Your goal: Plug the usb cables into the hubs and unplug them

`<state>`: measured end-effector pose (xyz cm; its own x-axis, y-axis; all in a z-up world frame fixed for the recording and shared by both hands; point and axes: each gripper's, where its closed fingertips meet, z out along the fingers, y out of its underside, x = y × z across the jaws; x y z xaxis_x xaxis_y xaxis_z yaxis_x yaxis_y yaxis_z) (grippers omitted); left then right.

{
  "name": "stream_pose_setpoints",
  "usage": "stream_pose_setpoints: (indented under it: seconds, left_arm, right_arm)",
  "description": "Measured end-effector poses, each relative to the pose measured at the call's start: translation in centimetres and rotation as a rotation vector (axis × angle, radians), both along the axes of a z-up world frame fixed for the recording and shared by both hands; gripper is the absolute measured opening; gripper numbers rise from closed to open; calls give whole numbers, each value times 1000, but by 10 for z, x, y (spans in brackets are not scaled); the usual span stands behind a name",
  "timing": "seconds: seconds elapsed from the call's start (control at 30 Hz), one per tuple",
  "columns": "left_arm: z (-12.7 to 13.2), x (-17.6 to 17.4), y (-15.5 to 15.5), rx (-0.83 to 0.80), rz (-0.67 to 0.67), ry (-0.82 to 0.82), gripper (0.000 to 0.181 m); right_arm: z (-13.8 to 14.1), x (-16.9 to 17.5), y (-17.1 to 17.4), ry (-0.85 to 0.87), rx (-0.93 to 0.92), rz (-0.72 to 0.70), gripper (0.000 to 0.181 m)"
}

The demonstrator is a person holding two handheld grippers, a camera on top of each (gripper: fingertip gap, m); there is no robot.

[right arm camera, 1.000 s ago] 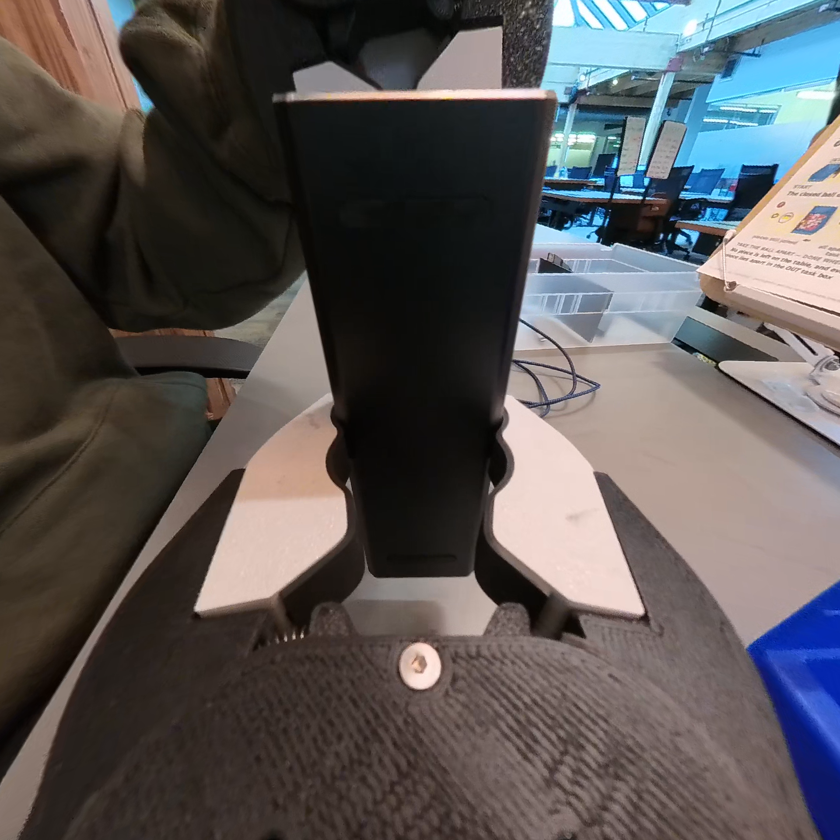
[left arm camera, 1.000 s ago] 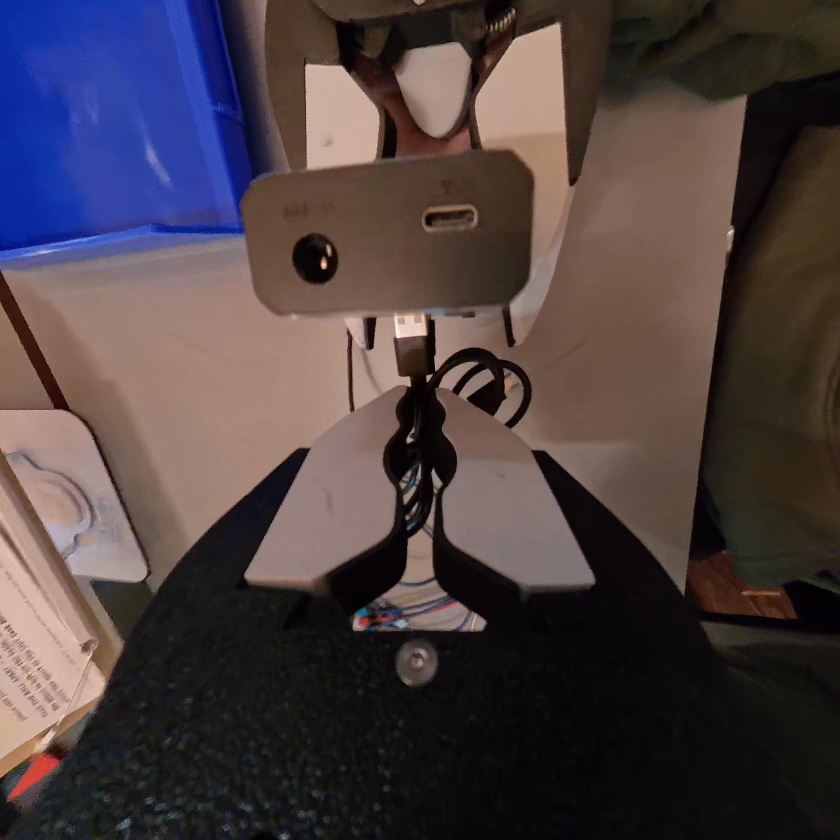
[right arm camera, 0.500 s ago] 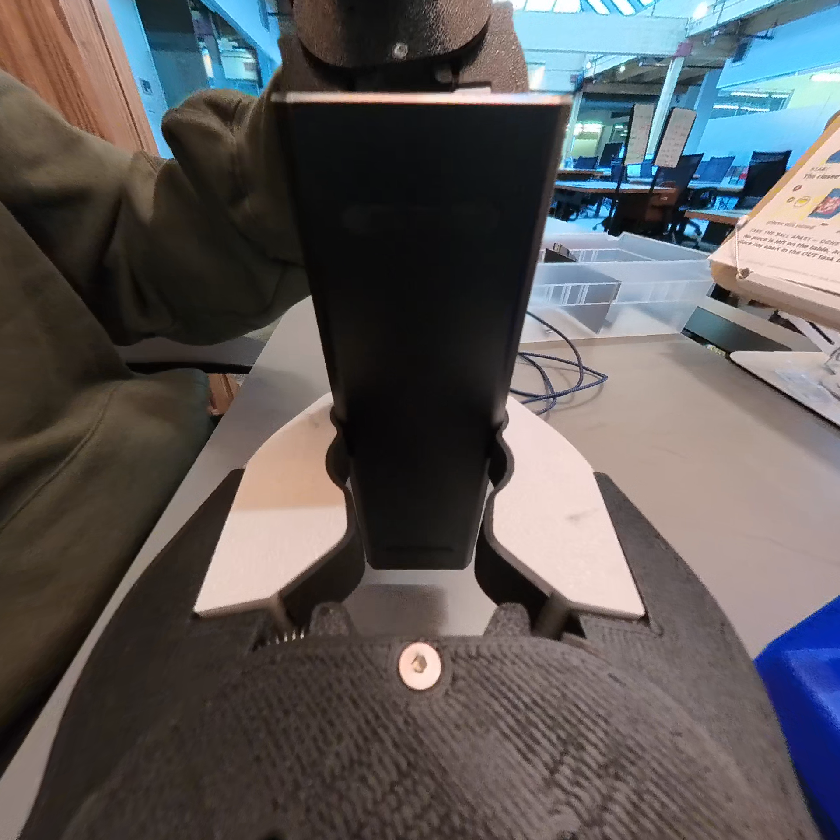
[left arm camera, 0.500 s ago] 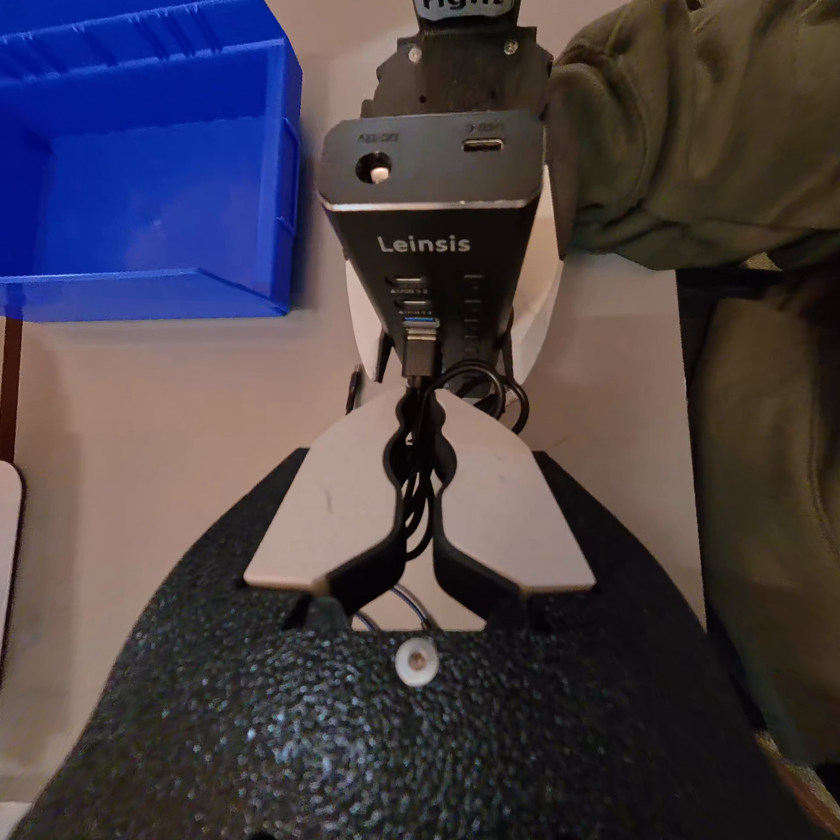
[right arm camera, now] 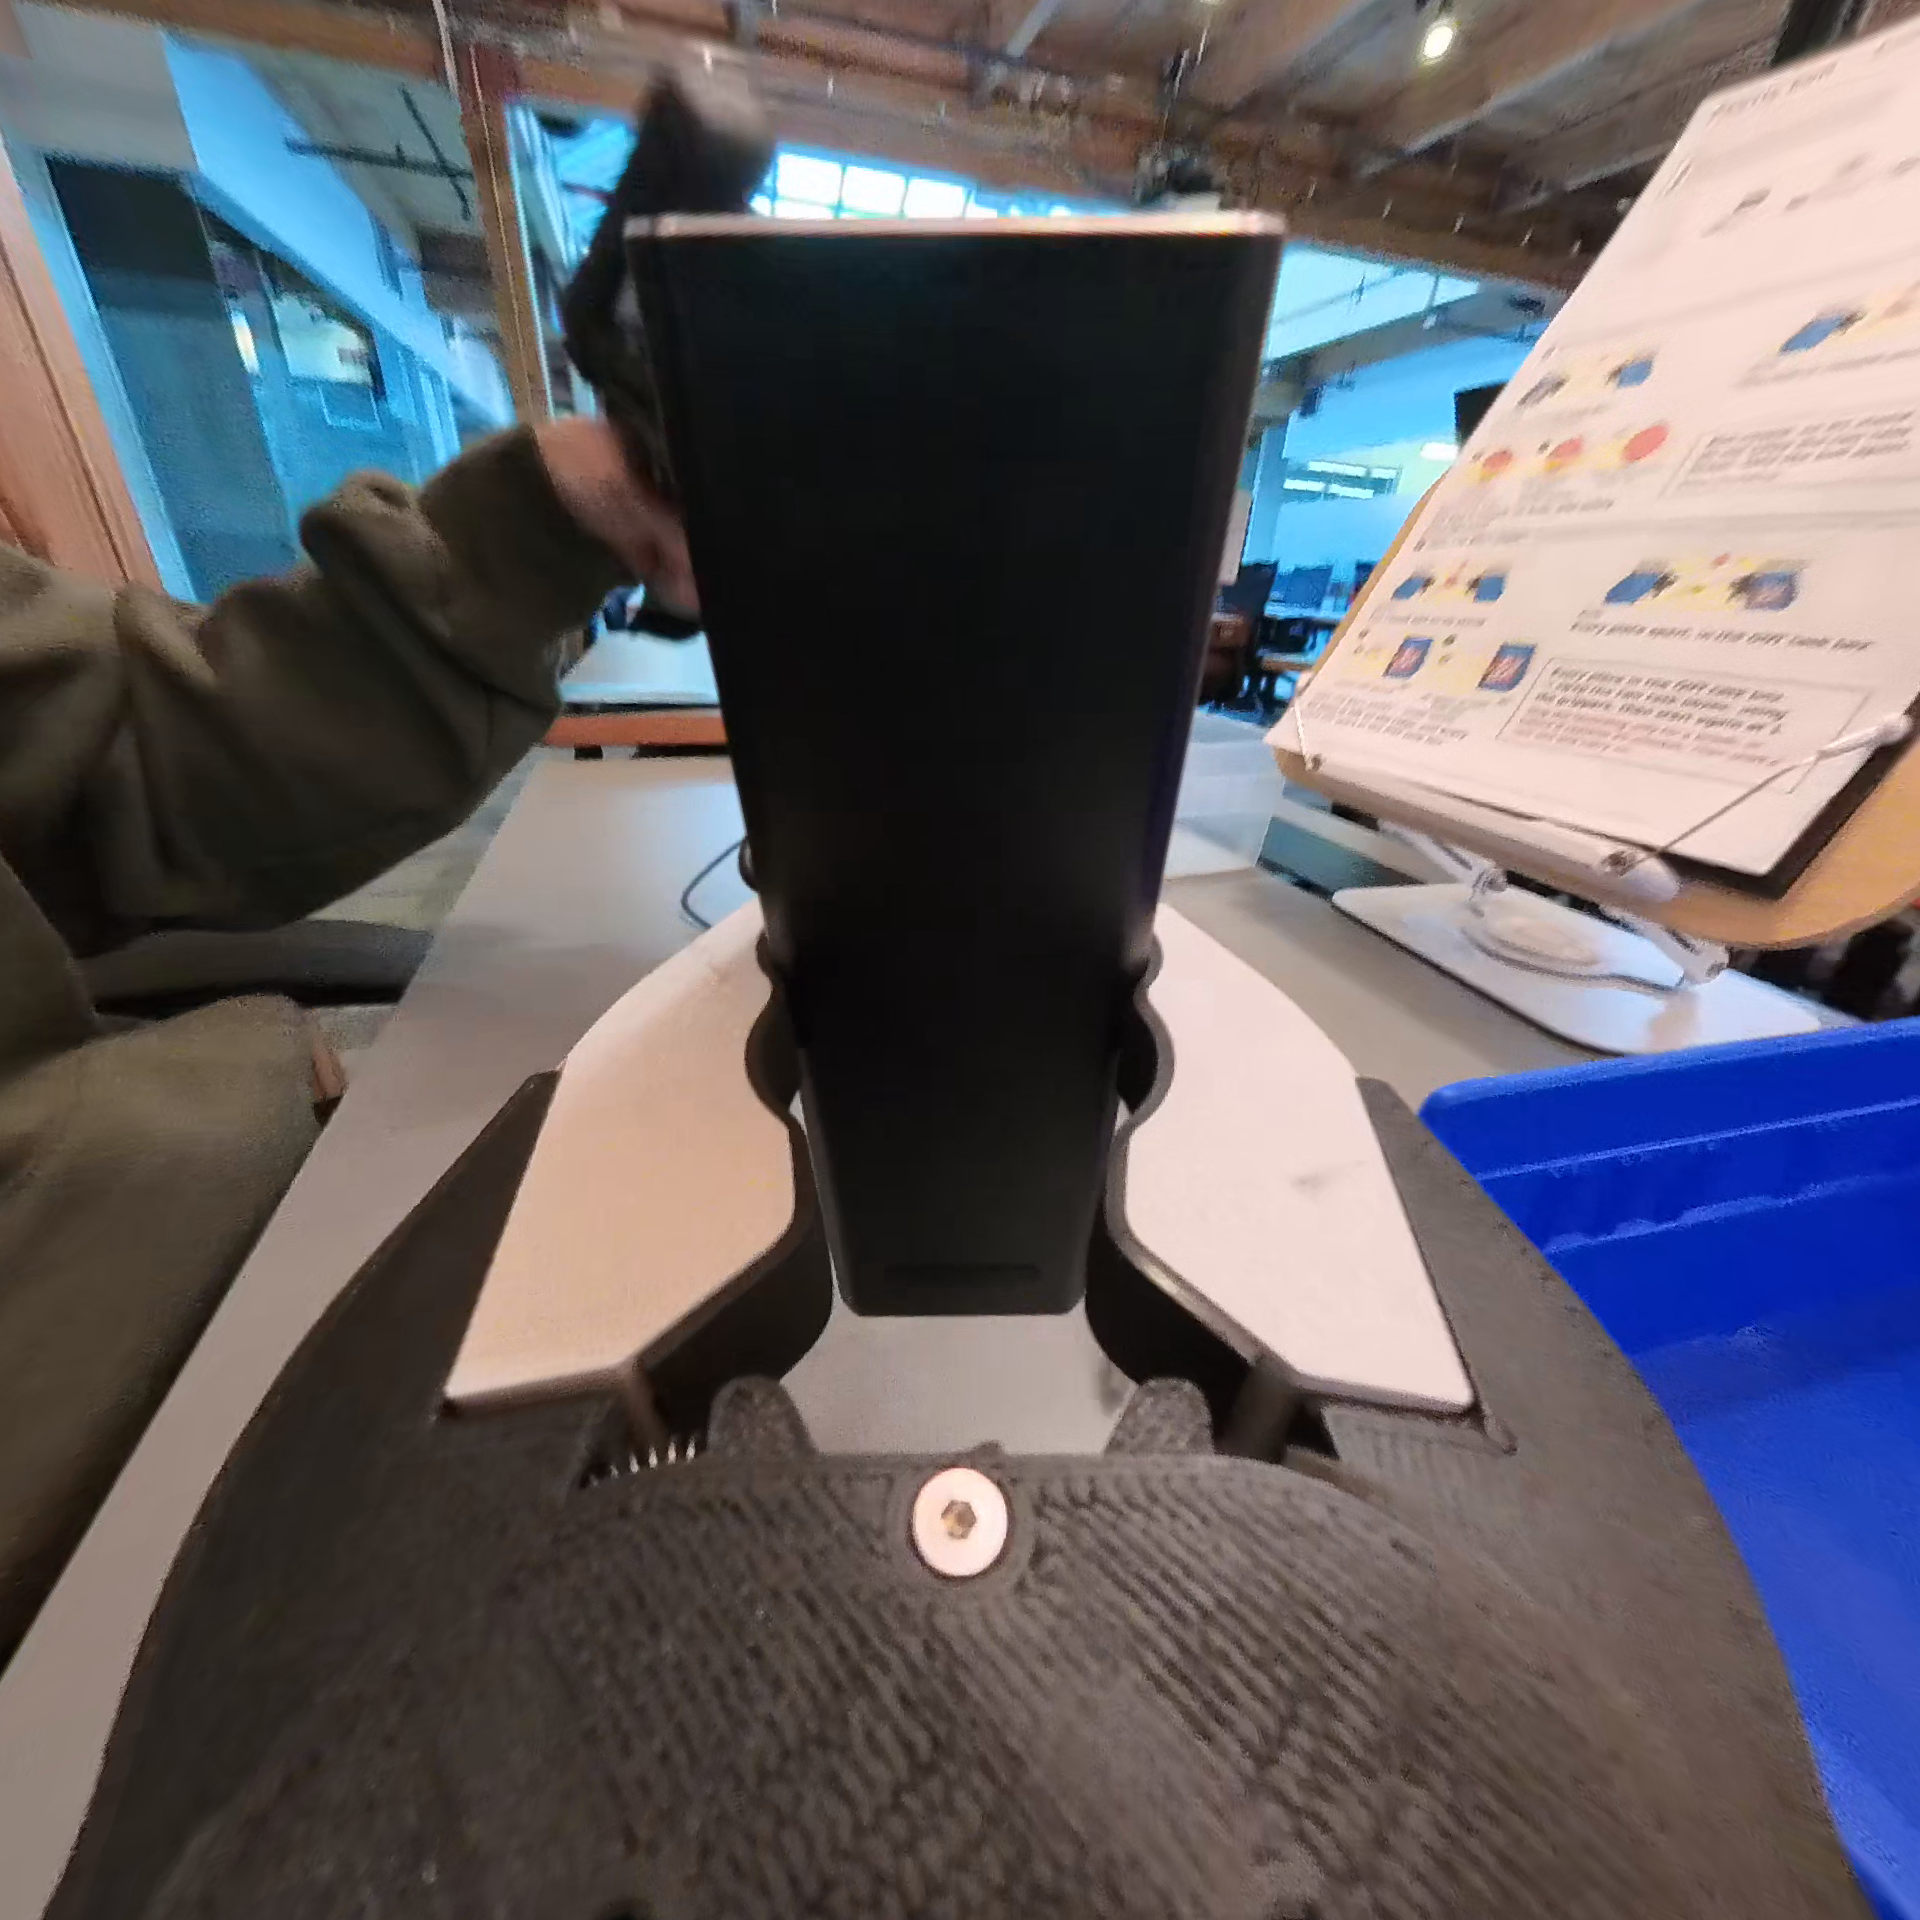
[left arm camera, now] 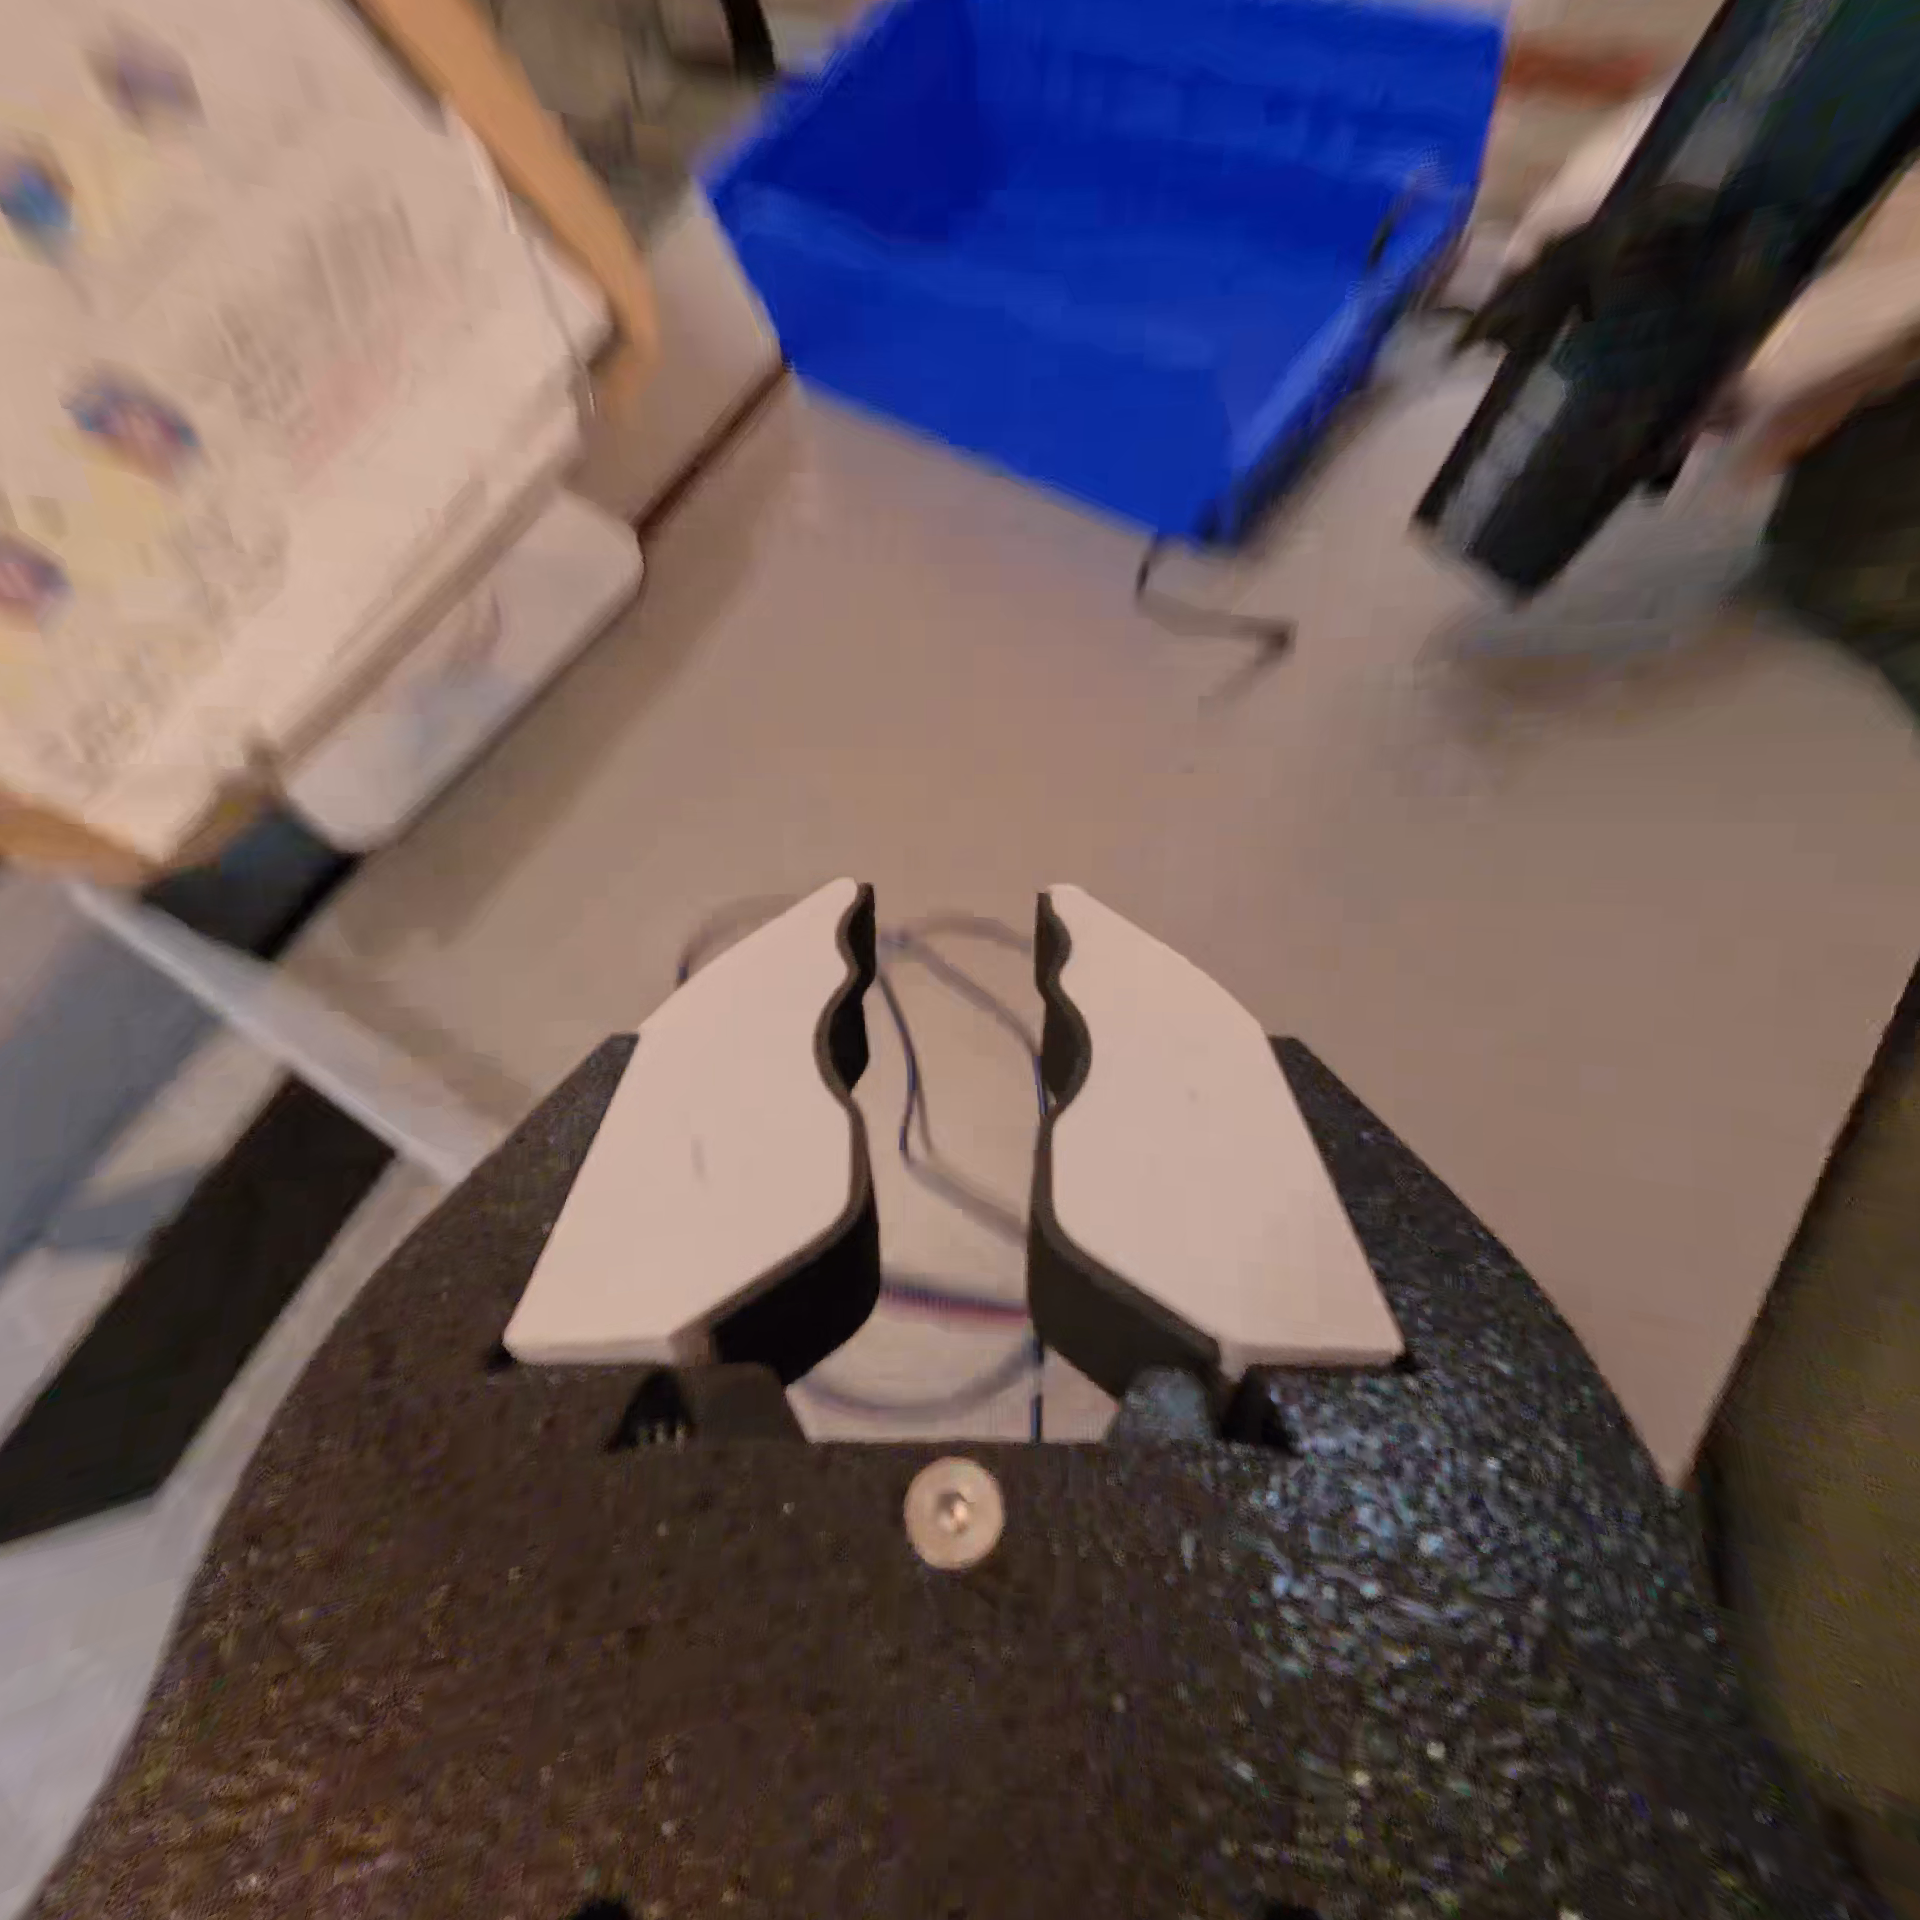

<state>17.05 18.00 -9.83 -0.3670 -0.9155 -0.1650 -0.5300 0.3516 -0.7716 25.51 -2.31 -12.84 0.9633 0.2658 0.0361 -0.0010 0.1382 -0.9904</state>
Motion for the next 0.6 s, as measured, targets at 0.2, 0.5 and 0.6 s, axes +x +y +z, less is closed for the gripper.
stream_pose_setpoints:
  seconds: [0.2,0.5,0.6]
  left_arm:
    - [-114,-67,50,174,175,380,36]
    - [-134,-144,145,-170,892,208,51]
    - [-150,-149,144,-301,888,216,51]
  right_arm:
    - [9,4,-11,-1,43,-13,60]
    - [9,-7,-5,-30,26,20,60]
    - [9,-11,-3,-43,20,29,60]
